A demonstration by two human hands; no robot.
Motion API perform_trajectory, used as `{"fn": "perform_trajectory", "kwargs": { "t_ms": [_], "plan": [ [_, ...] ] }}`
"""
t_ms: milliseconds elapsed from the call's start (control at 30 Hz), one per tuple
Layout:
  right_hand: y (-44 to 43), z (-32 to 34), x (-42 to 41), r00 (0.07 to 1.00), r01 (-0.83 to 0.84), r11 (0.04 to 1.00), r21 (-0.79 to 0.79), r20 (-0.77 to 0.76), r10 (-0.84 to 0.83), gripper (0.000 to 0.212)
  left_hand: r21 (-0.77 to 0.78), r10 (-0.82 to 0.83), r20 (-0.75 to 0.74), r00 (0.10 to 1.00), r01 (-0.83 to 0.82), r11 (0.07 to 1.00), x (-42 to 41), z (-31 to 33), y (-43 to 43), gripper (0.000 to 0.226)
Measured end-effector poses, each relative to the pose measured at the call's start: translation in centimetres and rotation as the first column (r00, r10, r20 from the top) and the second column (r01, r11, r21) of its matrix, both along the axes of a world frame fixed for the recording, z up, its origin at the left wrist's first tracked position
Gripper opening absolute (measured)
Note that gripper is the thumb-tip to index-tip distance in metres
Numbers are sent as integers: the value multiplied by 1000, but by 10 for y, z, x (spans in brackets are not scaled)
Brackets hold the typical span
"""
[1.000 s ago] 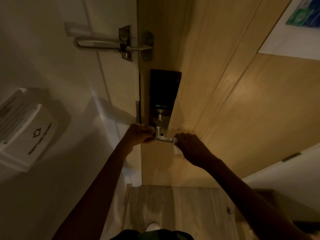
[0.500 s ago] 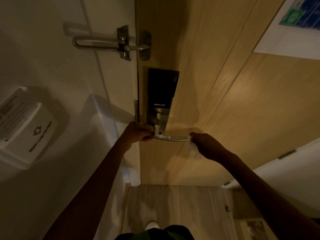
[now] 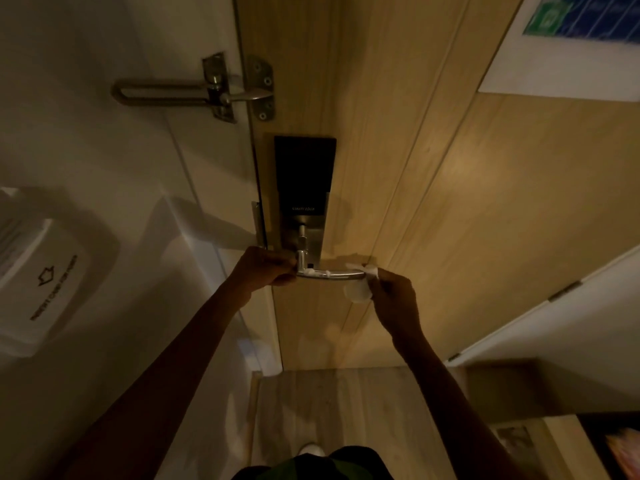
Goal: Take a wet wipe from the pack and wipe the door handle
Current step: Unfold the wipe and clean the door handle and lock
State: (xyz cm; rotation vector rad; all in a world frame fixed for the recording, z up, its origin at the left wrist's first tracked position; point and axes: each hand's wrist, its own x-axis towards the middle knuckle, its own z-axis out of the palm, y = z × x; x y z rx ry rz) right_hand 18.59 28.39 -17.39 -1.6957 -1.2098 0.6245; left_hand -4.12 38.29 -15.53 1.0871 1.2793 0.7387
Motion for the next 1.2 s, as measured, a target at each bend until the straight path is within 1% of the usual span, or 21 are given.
{"fn": "perform_trajectory", "kwargs": {
  "t_ms": [67,100,133,200,267,333,367,400,433,467,500,533,567,600,633,667,767,833,967,1067,1200],
  "plan": [
    [-8,-4,-5,974,-47,987,152,227,11,26,2,3,5,1000,-3,1000,1,-2,0,14],
    [-9,-8,-5,954,-88,975,205,300,23,28,2,3,8,1000,-3,1000,1,-2,0,13],
    [-7,-9,-4,940,-119,967,225,340,36,30,3,5,13,1000,-5,1000,1,-2,0,12],
    [-3,-6,-3,931,-168,959,230,357,77,30,3,14,17,1000,-14,1000,1,-2,0,11],
    [-2,-5,-2,904,-243,940,238,407,130,32,6,10,14,1000,-10,1000,1,-2,0,11],
    [-5,-5,1,890,-307,924,228,414,194,37,16,-6,-5,1000,6,1000,1,-2,1,12],
    [-7,-5,3,904,-313,926,212,367,221,38,18,-8,-9,1000,8,1000,1,-2,1,12],
    [-8,-4,4,934,-281,943,177,275,227,36,15,-5,-4,1000,6,1000,1,-3,2,12],
    [-7,-2,4,971,-214,967,135,141,195,30,10,-1,2,1000,1,1000,1,-3,2,11],
    [-5,0,3,991,-126,987,102,-21,129,24,6,1,5,1000,-1,1000,0,-4,2,10],
    [-1,0,1,982,-36,997,68,-185,48,21,4,1,2,1000,-1,1000,0,-4,2,8],
    [3,-2,-1,947,29,999,26,-321,-19,21,3,0,-3,1000,0,1000,0,-4,2,6],
    [6,-5,-3,909,60,998,-9,-412,-59,23,3,0,-3,1000,0,1000,0,-4,2,5],
    [6,-7,-7,891,75,997,-33,-447,-82,26,1,2,2,1000,-2,1000,0,-4,2,5],
    [6,-10,-10,896,95,994,-44,-431,-105,28,0,9,12,1000,-9,1000,0,-4,2,5],
    [4,-12,-13,919,123,991,-44,-373,-130,28,-3,16,15,1000,-16,1000,0,-4,2,6],
    [-7,-12,-14,981,178,983,40,-88,-174,24,-8,18,20,1000,-18,1000,0,-6,2,11],
    [-7,-11,-13,984,168,978,125,35,-173,21,-9,10,23,1000,-10,1000,0,-5,2,13],
    [2,-7,-17,980,171,963,208,65,-188,18,-10,12,48,999,-12,1000,2,-3,0,15],
    [-4,-9,-15,973,137,958,252,148,-178,14,-20,31,78,997,-30,999,2,-3,0,14],
    [2,-7,-9,969,125,964,233,181,-169,15,-24,31,77,997,-30,999,2,-7,3,16]
  ]
}}
